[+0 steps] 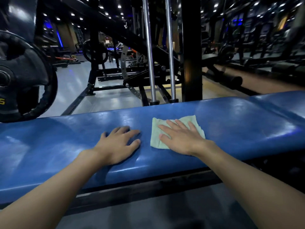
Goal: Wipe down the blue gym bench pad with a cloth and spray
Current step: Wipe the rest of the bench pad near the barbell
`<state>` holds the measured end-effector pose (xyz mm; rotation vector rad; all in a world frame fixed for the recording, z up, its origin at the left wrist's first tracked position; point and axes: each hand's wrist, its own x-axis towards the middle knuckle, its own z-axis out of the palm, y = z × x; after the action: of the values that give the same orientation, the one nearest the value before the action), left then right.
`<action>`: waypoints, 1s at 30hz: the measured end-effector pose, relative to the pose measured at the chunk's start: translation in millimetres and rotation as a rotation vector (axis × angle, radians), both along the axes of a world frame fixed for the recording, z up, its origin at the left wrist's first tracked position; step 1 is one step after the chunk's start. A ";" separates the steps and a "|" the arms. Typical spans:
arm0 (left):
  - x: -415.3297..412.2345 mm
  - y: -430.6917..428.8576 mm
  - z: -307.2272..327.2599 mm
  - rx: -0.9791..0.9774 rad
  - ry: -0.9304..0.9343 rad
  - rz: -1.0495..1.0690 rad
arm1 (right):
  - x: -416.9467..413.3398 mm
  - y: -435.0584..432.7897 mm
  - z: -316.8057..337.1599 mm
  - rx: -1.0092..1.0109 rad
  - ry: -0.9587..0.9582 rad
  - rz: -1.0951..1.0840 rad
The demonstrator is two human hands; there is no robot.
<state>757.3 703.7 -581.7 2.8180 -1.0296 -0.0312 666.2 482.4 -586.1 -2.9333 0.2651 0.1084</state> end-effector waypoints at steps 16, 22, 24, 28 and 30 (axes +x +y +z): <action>-56.8 -185.5 2.7 0.074 0.021 -0.297 | -75.6 -167.1 -1.5 -0.036 -0.004 -0.347; -77.1 -229.4 -3.2 0.105 0.035 -0.350 | -101.2 -225.8 -3.7 -0.052 -0.032 -0.491; -77.2 -231.1 -5.5 0.125 0.020 -0.343 | -110.7 -244.0 -5.7 -0.051 -0.047 -0.543; -76.0 -228.6 -6.8 0.121 0.006 -0.340 | -133.1 -272.9 -7.0 -0.021 -0.103 -0.700; -76.4 -230.4 -4.5 0.129 0.011 -0.338 | -146.4 -281.9 -9.8 -0.009 -0.159 -0.775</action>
<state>681.0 473.4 -586.3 2.7120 -1.5405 -0.1541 519.8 200.5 -596.0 -2.6023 1.3235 -0.2360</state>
